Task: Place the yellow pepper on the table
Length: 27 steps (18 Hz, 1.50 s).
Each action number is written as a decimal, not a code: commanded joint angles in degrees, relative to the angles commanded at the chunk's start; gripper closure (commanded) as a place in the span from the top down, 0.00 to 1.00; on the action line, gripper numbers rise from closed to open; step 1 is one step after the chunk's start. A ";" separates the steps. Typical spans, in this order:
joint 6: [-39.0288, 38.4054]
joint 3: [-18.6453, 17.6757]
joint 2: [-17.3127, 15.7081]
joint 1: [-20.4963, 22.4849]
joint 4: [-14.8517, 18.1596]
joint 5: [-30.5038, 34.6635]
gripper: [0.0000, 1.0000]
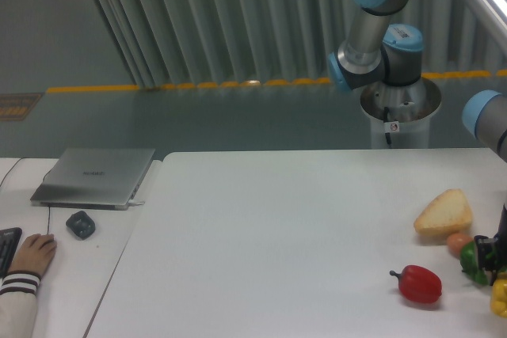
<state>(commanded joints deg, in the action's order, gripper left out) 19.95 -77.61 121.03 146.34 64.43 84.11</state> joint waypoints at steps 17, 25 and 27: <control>0.17 -1.41 -0.79 0.09 -2.64 3.69 1.00; 15.97 -1.76 -2.45 0.26 -2.82 17.05 1.00; 21.77 -2.11 -3.95 0.79 -1.06 17.32 1.00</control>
<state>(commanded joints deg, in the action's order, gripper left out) 41.72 -79.72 117.08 147.13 63.36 101.43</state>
